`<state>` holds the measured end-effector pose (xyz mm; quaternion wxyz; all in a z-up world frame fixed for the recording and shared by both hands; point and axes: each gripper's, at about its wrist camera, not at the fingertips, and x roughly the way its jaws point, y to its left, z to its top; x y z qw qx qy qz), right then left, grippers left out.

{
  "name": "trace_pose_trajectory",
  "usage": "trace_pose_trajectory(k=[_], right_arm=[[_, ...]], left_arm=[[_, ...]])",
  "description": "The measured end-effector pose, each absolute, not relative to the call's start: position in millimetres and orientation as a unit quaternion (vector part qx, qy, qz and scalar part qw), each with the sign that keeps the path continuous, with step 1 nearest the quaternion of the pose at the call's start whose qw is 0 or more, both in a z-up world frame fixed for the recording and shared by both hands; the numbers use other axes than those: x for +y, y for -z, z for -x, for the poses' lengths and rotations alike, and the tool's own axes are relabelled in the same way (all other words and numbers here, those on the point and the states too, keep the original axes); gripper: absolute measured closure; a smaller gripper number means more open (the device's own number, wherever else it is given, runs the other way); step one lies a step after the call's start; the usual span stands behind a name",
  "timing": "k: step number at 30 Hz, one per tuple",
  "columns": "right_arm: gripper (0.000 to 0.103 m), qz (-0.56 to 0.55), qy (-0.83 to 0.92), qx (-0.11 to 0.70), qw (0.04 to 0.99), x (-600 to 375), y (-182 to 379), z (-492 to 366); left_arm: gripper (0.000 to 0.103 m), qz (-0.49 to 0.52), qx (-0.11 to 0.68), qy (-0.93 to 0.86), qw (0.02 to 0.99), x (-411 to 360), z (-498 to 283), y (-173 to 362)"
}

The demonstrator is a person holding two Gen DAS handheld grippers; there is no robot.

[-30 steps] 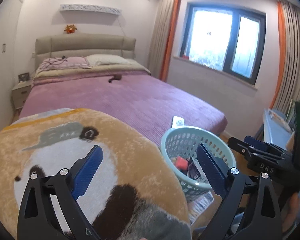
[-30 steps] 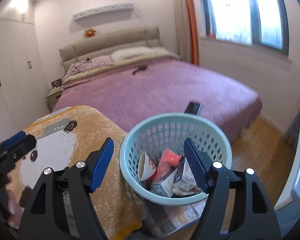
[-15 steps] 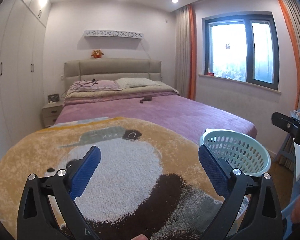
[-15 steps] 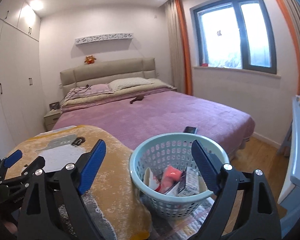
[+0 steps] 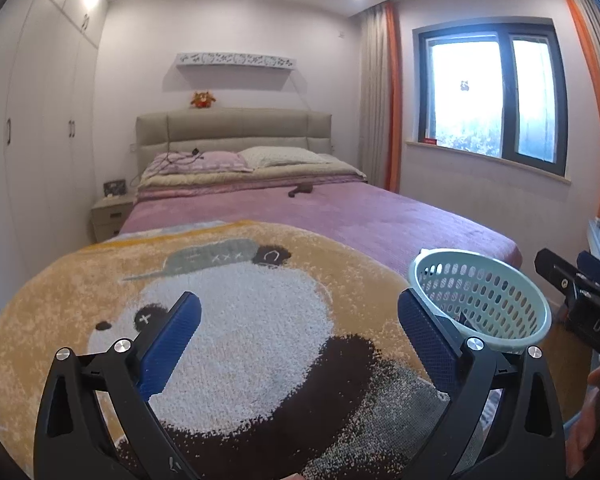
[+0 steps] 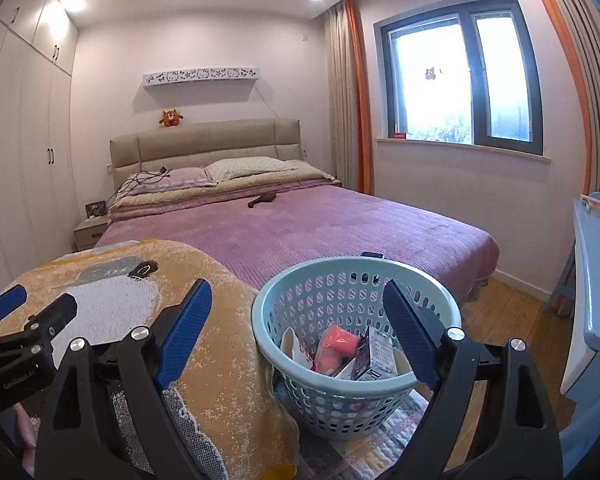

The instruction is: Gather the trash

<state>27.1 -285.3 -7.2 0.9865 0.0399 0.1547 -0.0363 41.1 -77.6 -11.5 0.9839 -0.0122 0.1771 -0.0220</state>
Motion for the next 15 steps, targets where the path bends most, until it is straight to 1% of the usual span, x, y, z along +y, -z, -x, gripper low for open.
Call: trace_pose_trajectory(k=[15], right_arm=[[0.02, -0.034, 0.022, 0.166, 0.985, -272.9, 10.2, -27.4]], left_arm=[[0.007, 0.029, 0.196, 0.021, 0.98, -72.2, -46.0, 12.2]])
